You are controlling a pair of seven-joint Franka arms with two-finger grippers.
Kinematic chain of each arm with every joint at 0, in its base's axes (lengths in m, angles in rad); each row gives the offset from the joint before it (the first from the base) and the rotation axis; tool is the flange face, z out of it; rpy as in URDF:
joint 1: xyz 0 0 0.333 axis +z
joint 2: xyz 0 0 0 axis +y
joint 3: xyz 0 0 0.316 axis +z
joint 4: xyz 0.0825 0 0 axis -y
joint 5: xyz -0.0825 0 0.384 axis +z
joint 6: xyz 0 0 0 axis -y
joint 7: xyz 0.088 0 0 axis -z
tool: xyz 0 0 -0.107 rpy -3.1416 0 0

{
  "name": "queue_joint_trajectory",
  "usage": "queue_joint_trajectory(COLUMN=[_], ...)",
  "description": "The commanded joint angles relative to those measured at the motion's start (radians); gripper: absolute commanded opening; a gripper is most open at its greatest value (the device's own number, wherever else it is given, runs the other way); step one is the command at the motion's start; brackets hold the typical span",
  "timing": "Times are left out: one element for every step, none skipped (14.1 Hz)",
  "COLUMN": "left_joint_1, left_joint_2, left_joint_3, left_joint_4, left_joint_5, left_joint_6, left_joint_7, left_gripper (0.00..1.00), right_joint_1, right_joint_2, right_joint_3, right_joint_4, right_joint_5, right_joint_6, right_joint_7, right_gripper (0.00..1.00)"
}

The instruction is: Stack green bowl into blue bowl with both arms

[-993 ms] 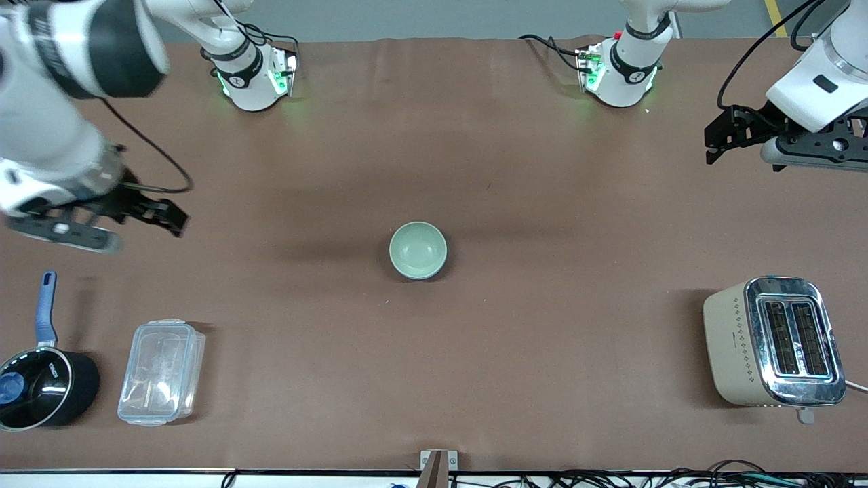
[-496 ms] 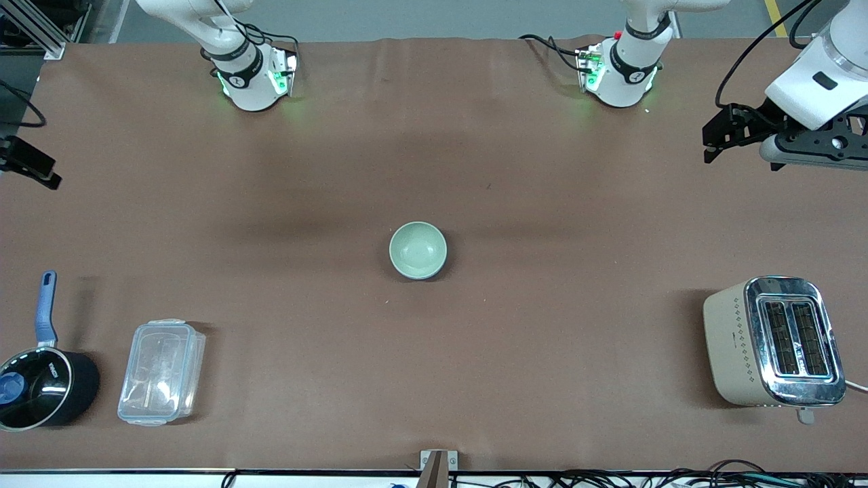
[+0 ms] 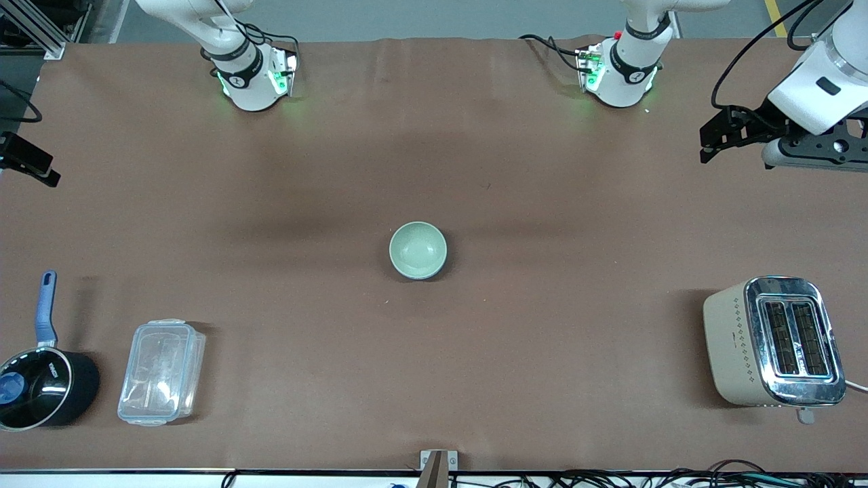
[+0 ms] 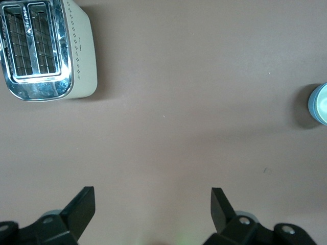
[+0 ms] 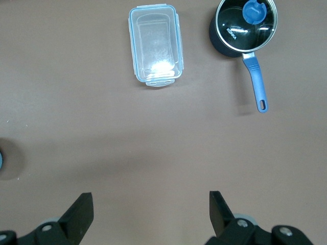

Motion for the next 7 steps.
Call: queue_joint_trajectory(left_joint_1=[-0.004,-0.003,-0.001,0.0,0.0,0.0,-0.001], left_joint_2=[0.023,0.021,0.021,0.021,0.02,0.02,0.018], left_joint_3=[0.005,0.005,0.007,0.007,0.008,0.008,0.008], left_joint_4=[0.031,0.031,0.031,0.031,0.031,0.031,0.031], left_joint_5=[-0.009,-0.009,-0.011,-0.011,-0.011,-0.009,-0.006], left_joint_6=[-0.023,-0.026,-0.027,-0.027,-0.032,-0.042,-0.047], left_joint_7=[-0.011,-0.009,-0.011,-0.011,-0.011,-0.011,-0.011], left_gripper=[1.0,1.0,1.0,1.0,1.0,1.0,1.0], right_joint_1=[0.0,0.0,0.0,0.0,0.0,0.0,0.0], right_joint_2=[-0.001,-0.001,-0.001,-0.001,-0.001,-0.001,-0.001], right_joint_3=[-0.001,0.001,0.001,0.001,0.001,0.001,0.001], right_joint_4=[0.002,0.003,0.004,0.004,0.004,0.004,0.004], right_joint_5=[0.028,0.028,0.028,0.028,0.028,0.028,0.028], right_joint_6=[-0.001,0.0,0.0,0.0,-0.001,-0.001,-0.001], right_joint_7=[-0.012,-0.012,-0.012,-0.012,-0.012,-0.01,-0.012], right_gripper=[1.0,1.0,1.0,1.0,1.0,1.0,1.0])
